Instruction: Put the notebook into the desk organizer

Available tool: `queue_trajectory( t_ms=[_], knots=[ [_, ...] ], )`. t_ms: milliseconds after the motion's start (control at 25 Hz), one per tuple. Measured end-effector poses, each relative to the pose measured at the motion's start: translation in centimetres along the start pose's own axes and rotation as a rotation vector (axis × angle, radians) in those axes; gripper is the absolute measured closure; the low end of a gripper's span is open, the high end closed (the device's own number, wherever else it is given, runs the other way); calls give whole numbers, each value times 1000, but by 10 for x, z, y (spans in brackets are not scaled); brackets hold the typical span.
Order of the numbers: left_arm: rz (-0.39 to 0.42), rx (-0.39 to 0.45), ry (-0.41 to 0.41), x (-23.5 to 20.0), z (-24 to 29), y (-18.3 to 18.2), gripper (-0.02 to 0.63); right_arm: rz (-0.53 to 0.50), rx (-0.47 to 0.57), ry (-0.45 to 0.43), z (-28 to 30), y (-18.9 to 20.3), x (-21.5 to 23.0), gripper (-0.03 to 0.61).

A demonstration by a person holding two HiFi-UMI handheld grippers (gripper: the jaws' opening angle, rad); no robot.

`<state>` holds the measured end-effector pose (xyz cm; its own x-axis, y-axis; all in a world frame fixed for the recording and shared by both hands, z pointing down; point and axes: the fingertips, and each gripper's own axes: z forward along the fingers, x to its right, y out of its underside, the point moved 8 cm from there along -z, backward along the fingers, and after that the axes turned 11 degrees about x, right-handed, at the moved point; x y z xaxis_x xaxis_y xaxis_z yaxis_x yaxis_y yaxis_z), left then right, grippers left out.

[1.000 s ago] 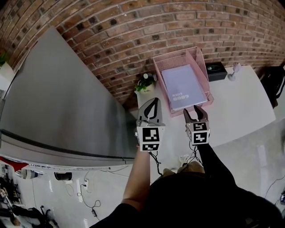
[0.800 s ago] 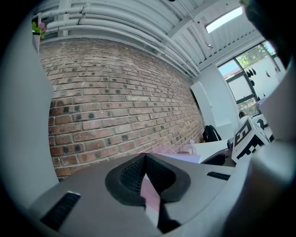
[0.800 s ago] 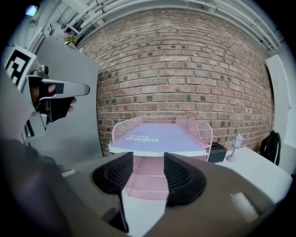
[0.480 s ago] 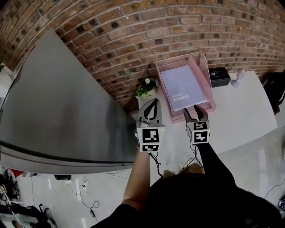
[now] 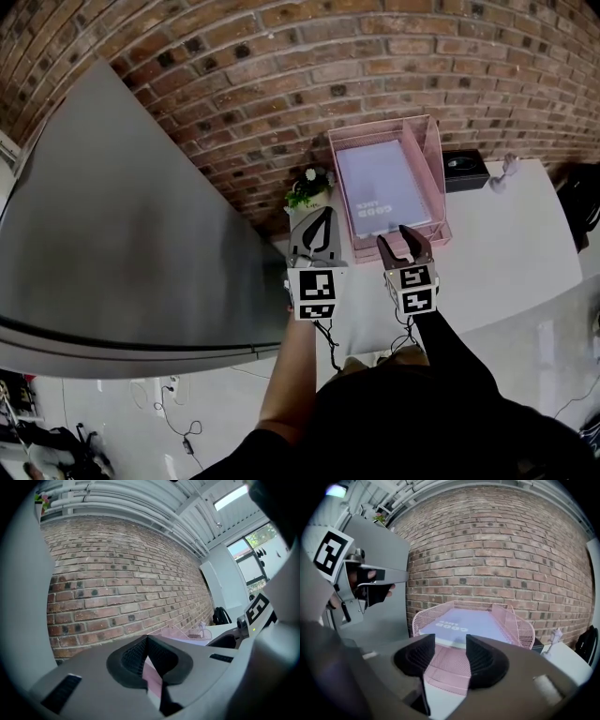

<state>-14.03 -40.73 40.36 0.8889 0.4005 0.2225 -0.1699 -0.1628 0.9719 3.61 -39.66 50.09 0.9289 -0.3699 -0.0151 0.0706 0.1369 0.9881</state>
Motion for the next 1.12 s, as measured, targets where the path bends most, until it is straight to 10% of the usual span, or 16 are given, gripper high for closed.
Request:
queue_trajectory(
  t_ms=[1120],
  knots=[
    [-20,-23,-45,-9,-7,3,606,92,14,41,19,-19,30,370]
  ],
)
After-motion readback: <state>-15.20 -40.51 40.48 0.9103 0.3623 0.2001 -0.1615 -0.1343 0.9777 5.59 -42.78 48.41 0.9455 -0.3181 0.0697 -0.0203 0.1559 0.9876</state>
